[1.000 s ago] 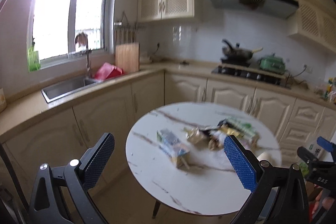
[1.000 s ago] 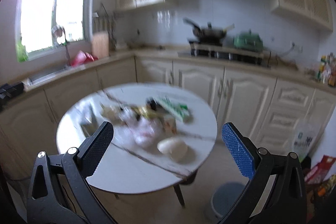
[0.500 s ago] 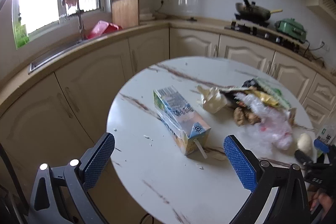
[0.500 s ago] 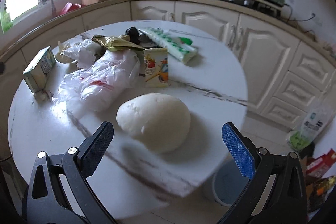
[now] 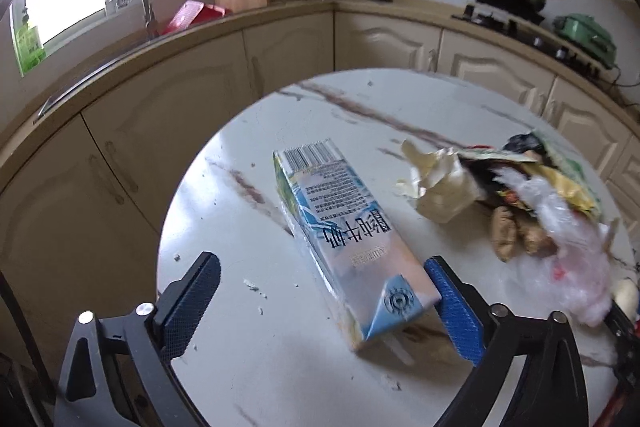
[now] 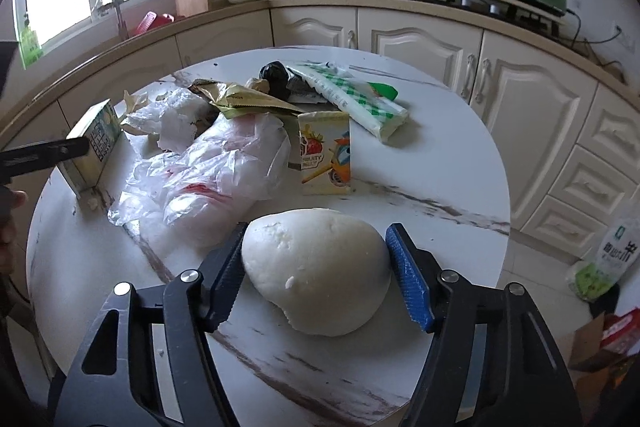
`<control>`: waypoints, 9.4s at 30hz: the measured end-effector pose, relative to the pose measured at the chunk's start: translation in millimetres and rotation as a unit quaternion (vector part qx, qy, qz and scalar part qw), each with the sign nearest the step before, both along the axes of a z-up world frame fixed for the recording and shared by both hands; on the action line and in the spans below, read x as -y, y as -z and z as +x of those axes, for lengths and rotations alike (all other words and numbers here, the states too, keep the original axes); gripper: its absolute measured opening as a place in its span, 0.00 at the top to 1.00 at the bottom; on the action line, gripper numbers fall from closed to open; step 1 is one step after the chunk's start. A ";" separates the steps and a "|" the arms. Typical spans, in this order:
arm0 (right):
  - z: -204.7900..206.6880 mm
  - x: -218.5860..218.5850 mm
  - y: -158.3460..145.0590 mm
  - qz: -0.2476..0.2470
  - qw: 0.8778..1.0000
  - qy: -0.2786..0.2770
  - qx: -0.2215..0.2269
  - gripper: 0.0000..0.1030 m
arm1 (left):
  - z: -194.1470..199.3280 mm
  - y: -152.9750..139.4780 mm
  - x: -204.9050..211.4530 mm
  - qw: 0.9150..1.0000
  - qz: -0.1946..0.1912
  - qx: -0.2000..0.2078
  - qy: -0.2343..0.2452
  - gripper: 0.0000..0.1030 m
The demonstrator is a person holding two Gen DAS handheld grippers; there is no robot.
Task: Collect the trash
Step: 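Grasp the milk carton with the left tool while the right tool grasps the white bun, then carry carton and bun to the blue bin and open both tools, then grasp the clear plastic bag with the left tool while the right tool grasps the juice box, then carry bag and juice box to the blue bin and release both, then grasp the crumpled paper with the left tool while the right tool grasps the yellow packet, then carry paper and yellow packet to the blue bin and release both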
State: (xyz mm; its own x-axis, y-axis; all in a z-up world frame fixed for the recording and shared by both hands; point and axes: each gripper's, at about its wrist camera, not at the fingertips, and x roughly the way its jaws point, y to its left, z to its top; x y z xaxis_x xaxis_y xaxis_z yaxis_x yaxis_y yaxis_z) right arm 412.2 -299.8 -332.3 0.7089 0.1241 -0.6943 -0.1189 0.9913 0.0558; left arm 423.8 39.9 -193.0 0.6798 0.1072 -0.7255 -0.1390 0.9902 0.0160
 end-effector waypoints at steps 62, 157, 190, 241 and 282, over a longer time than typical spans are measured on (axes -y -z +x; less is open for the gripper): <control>-135.0 384.5 112.3 0.122 0.946 0.297 -0.042 0.09 | -16.8 149.4 525.0 0.906 0.053 -0.083 0.411 0.25; -100.9 208.3 -41.1 0.105 0.990 0.093 0.028 0.74 | -98.0 -25.0 301.3 0.927 -0.076 0.019 0.366 0.65; -88.3 360.2 145.4 0.138 0.957 0.237 -0.093 0.66 | 8.3 93.7 520.8 0.914 0.037 -0.067 0.398 0.34; 63.9 -35.4 -56.0 -0.051 0.997 -0.050 0.006 0.00 | -56.6 45.3 94.8 0.989 0.058 0.039 0.134 0.05; 96.6 -26.4 -13.0 0.021 0.990 -0.125 -0.066 0.76 | -59.8 -9.6 47.8 0.982 -0.019 0.030 0.186 0.87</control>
